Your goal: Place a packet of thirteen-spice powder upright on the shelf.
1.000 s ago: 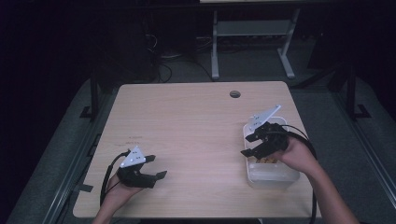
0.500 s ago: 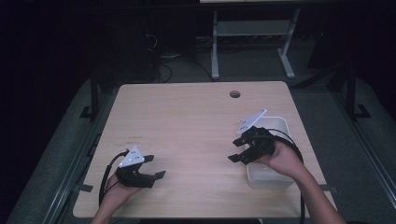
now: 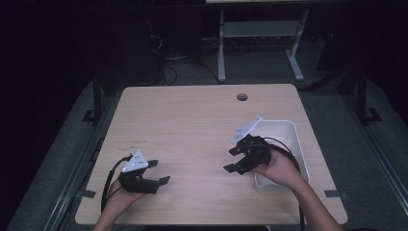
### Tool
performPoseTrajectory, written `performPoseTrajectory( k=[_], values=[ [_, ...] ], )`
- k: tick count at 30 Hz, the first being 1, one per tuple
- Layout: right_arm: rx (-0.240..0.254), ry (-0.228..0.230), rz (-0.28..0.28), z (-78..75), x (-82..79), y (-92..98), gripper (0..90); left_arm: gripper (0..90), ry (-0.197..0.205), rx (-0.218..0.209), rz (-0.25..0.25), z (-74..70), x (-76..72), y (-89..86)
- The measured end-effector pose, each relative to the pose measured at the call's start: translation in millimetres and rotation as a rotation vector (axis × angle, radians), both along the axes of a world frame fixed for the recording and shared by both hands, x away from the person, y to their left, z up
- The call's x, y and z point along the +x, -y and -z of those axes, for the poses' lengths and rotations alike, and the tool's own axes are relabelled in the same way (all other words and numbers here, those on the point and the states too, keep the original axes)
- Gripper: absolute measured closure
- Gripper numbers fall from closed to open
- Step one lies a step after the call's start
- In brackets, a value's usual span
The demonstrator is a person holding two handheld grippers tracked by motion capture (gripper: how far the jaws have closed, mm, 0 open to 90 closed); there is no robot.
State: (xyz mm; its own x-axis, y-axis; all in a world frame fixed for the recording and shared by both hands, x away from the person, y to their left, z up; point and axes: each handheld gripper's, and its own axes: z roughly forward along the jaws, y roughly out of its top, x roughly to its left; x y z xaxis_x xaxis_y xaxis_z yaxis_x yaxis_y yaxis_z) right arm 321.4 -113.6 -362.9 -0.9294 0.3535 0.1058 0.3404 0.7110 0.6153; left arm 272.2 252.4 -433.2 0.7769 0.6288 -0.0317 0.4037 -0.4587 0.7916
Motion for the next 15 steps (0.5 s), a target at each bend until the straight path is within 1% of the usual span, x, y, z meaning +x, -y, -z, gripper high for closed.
performPoseTrajectory(
  k=[3, 4, 5, 7, 11, 15],
  values=[
    [0.010, -0.008, -0.001, 3.2, -1.0, -5.8, 35.6, 23.3, -0.002, -0.001, -0.002, -0.1, 0.0, -1.0],
    [0.008, -0.008, -0.001, 5.0, -1.9, -10.5, 35.5, 23.3, -0.001, 0.000, -0.004, -0.1, 0.1, -1.6],
    [0.008, -0.008, -0.001, 5.0, -1.9, -10.5, 35.5, 23.3, -0.001, 0.000, -0.004, -0.1, 0.1, -1.6],
    [0.020, -0.019, -0.003, 7.6, -3.3, -17.2, 35.5, 23.3, -0.002, 0.002, -0.004, -0.4, 0.1, -2.4],
    [0.025, -0.027, -0.012, 11.6, -5.0, -25.0, 34.5, 23.3, -0.002, 0.004, -0.007, -0.8, -0.3, -3.2],
    [0.026, -0.033, -0.008, 17.5, -7.1, -31.4, 34.1, 23.1, -0.001, 0.005, -0.012, -1.3, -0.4, -4.9]
  ],
)
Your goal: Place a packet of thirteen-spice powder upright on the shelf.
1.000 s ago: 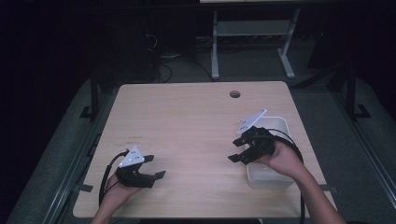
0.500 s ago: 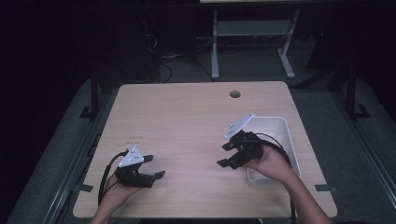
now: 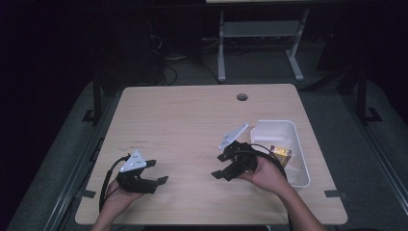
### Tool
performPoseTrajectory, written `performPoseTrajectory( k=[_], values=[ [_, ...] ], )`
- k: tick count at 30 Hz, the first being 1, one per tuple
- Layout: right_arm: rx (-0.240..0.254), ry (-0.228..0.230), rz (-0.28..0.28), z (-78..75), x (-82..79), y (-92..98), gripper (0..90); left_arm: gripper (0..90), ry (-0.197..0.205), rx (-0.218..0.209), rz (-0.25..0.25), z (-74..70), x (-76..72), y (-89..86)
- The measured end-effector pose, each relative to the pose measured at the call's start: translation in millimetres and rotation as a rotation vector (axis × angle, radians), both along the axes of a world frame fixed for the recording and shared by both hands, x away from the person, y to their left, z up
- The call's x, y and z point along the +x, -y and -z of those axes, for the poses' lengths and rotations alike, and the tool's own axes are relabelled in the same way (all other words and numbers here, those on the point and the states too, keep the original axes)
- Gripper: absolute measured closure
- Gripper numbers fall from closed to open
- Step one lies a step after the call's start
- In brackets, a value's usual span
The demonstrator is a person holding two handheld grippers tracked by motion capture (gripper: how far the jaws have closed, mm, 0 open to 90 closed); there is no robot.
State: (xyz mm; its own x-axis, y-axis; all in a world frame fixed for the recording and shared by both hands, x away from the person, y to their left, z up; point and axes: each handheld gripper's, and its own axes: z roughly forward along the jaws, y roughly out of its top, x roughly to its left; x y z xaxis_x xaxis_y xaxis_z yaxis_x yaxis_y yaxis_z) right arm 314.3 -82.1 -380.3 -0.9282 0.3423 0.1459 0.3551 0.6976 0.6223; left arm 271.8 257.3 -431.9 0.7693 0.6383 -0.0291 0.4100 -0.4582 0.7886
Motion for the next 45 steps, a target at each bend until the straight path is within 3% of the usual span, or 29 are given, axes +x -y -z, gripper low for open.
performPoseTrajectory(
  k=[25, 45],
  values=[
    [0.012, -0.032, -0.032, 33.8, -22.1, -31.0, 31.7, 18.9, -0.020, 0.016, -0.055, 0.8, 3.6, -12.1],
    [0.014, -0.074, -0.042, 63.0, -40.3, -35.8, 31.6, 17.1, -0.012, 0.025, -0.090, -0.1, 5.7, -20.3]
  ],
)
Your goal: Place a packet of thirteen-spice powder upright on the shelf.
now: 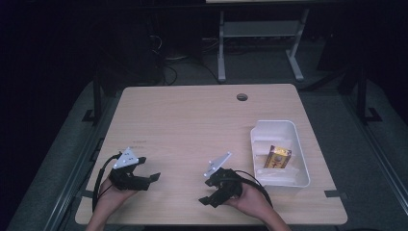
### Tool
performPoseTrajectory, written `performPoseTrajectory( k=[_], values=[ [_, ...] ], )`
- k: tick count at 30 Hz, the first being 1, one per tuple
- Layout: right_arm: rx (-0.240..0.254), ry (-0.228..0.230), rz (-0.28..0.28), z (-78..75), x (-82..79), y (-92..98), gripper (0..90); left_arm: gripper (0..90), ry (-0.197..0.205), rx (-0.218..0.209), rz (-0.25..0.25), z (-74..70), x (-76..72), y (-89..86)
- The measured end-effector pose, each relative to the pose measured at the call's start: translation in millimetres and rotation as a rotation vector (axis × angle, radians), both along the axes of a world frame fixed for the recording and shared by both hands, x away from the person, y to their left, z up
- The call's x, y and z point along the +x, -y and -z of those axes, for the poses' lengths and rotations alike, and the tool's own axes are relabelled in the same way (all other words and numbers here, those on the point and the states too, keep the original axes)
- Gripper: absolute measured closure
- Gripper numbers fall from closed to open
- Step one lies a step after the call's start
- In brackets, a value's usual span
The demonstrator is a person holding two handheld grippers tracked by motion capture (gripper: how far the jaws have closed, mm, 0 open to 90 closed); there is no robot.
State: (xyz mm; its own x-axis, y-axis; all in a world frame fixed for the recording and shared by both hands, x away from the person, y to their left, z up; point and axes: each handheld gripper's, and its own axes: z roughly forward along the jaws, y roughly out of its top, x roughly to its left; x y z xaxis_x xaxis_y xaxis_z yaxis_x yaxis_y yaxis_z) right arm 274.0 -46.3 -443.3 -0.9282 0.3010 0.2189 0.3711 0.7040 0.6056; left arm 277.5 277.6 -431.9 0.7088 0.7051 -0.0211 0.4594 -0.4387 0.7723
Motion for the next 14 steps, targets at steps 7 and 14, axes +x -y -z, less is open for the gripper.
performPoseTrajectory(
  k=[7, 14],
  values=[
    [-0.001, -0.009, -0.005, 6.2, -7.0, 2.7, 31.9, 17.2, -0.006, 0.008, -0.004, 1.9, 1.8, -2.3],
    [-0.013, -0.006, -0.023, 11.0, -14.1, -1.2, 31.5, 17.2, -0.011, 0.005, -0.016, 2.9, 3.4, -4.7]
  ],
)
